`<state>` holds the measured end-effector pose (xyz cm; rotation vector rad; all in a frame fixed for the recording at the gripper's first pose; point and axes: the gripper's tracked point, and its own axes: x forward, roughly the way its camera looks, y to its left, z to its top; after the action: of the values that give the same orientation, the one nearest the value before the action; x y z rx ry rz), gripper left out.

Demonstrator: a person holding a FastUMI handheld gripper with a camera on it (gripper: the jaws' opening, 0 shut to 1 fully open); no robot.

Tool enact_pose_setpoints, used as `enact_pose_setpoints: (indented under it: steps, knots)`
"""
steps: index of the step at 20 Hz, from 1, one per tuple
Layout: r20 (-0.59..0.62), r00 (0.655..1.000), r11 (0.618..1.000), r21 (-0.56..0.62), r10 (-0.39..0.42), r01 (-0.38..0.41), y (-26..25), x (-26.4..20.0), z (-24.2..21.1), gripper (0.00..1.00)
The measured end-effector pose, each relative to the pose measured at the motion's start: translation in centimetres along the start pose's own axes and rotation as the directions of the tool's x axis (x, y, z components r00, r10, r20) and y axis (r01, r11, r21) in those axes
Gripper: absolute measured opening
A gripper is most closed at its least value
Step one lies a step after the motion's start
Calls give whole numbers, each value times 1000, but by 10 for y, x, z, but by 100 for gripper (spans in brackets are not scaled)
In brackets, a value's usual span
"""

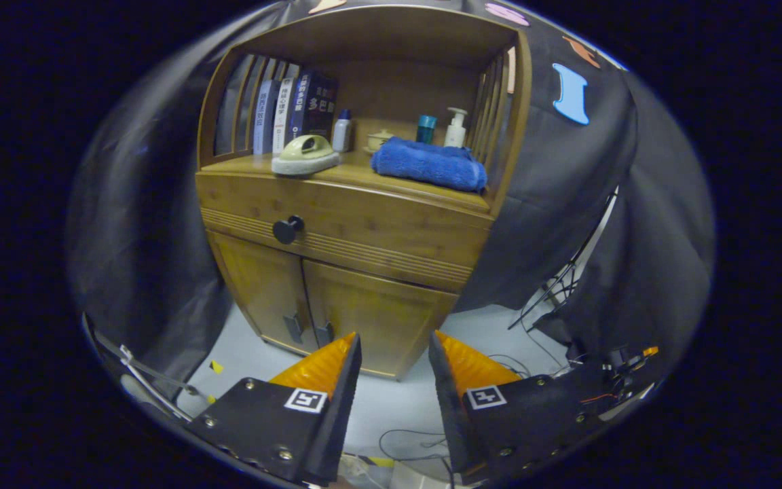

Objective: Pull open the drawer, take out the items inside it, and place them on the countertop above the cabinet.

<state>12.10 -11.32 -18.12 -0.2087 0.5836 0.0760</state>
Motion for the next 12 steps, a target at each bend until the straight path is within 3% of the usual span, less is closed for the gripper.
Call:
enact_pose_setpoints:
  steps: [6, 12]
  knots:
    - [147, 989, 999, -31, -11, 15, -65, 17, 13, 60]
    - [265, 960, 995, 71, -85, 69, -123, 24, 11, 60]
